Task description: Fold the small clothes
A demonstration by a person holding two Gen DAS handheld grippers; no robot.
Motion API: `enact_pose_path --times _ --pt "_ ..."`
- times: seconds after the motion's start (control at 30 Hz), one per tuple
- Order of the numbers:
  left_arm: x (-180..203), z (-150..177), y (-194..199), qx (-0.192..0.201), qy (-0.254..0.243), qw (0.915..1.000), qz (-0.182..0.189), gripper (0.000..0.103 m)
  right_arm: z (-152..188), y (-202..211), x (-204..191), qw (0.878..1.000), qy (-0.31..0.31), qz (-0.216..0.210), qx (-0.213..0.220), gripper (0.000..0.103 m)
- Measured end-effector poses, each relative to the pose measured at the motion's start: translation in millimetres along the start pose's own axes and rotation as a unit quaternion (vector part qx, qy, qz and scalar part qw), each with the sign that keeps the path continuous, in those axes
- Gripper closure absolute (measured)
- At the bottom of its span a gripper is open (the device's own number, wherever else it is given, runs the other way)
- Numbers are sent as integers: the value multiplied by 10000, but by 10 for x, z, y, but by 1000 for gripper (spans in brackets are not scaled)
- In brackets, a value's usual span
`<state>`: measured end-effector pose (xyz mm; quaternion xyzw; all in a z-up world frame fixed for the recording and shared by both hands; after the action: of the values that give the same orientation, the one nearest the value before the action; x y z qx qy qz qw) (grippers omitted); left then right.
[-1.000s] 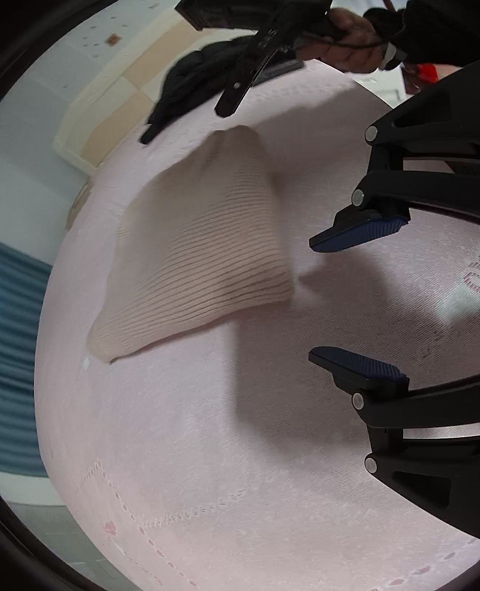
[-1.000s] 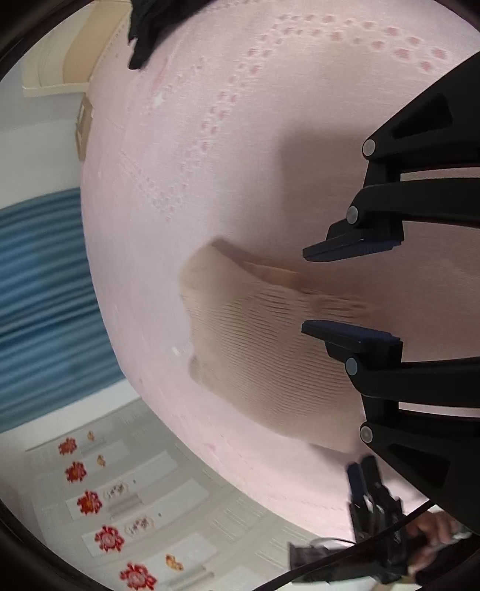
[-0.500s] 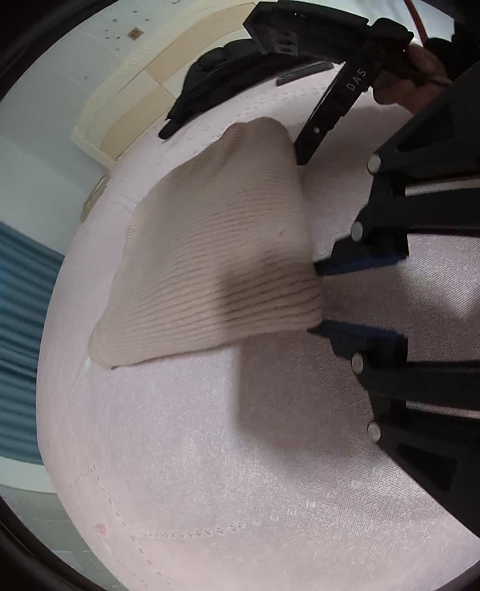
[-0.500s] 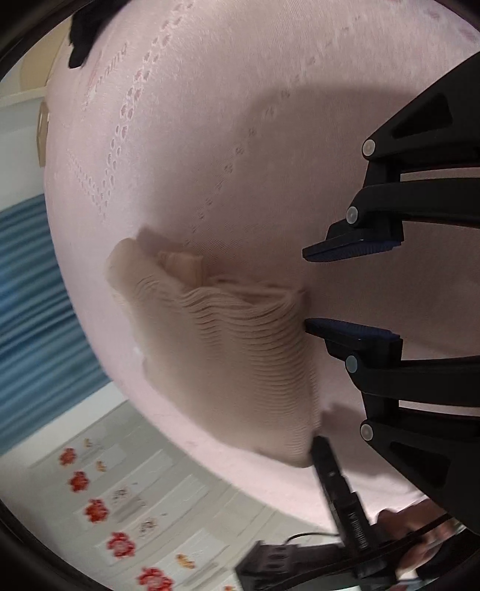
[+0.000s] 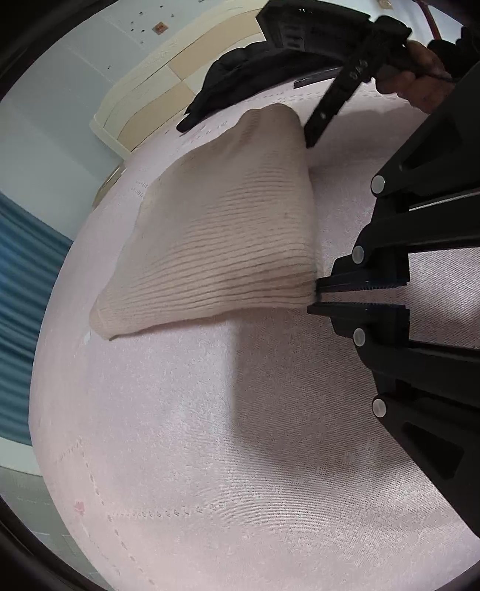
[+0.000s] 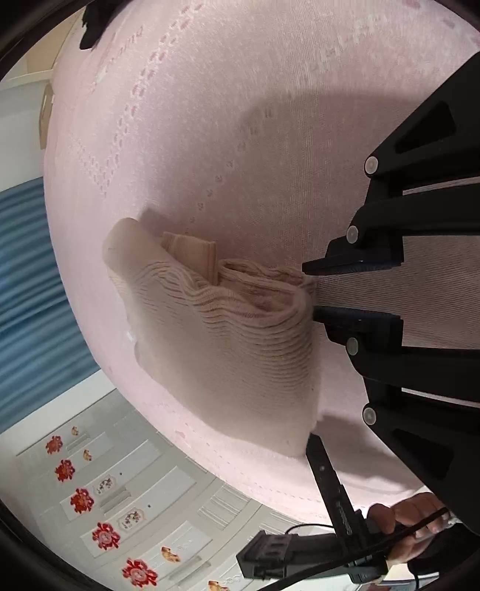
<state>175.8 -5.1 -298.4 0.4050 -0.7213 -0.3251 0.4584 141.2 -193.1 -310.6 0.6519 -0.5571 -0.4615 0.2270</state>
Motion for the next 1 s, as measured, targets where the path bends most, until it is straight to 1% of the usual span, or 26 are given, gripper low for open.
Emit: enact_pose_path --times 0.07,0.13,0.2,0.27,0.3,0.4,0.5,0.53,0.57,0.63,0.67,0.7,0.77,0.8,0.83,0.9,0.97,1.0 --pt "9 5 16 -77 -25 10000 -31 96 2 131 32 9999 24 -72 97 85" --pt "5 13 47 -58 -70 10000 -36 96 -29 244 59 9997 36 -114 220 85" --pt "11 23 42 -69 -122 9999 -74 88 -106 409 63 9987 58 -146 483 80" --pt "24 -1 0 -85 -171 9997 -171 84 -232 508 24 9973 98 -209 696 72" --pt "39 -13 -28 -88 -186 9996 -197 84 -283 527 7 9969 84 -208 761 70" --pt "50 -37 -80 -84 -102 9998 -151 84 -507 444 -27 9966 -2 -118 814 69" --pt "57 -59 -109 -31 -32 9999 -113 84 -674 200 -22 9978 -83 72 658 69" --pt "63 -63 -120 -23 -34 9999 -117 85 -716 73 -18 9985 -150 104 517 77" --pt "63 -50 -113 -1 -53 9999 -100 91 -738 -23 -25 9990 -166 126 398 88" --pt "66 -48 -104 77 -119 9998 -136 93 -758 -120 -57 9992 -12 258 314 91" --pt "66 -47 -98 109 -136 9997 -152 94 -779 -82 -96 9984 165 310 450 93" --pt "62 -46 -94 135 -123 9997 -145 94 -800 50 -131 9967 268 174 740 93" --pt "41 -46 -88 163 -61 9998 -70 94 -818 264 -97 9936 143 -213 1103 94" --pt "40 -41 -85 175 -60 9998 -58 94 -823 310 -43 9927 36 -261 1181 94" --pt "51 -35 -88 182 -88 9998 -62 94 -810 279 41 9934 -61 -151 1132 94" --pt "53 -36 -101 155 -106 9998 -84 94 -736 73 140 9966 -169 160 792 94" --pt "56 -17 -99 78 -91 9999 -70 94 -613 -225 212 9980 -251 504 274 95" --pt "46 -5 -94 29 -84 9999 -73 92 -582 -272 209 9976 -206 619 228 95"
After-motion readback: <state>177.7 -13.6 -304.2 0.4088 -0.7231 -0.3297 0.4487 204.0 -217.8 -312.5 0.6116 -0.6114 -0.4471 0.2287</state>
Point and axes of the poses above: each gripper's, at about its wrist camera, not at the fingertips, and y roughly against the way its jaws point, x to its right, z to its underside, the point moved 8 cm from there along -y, roughly the way its jaws point, and after that the axes turned 9 degrees about -x, right-handed, at the moved point
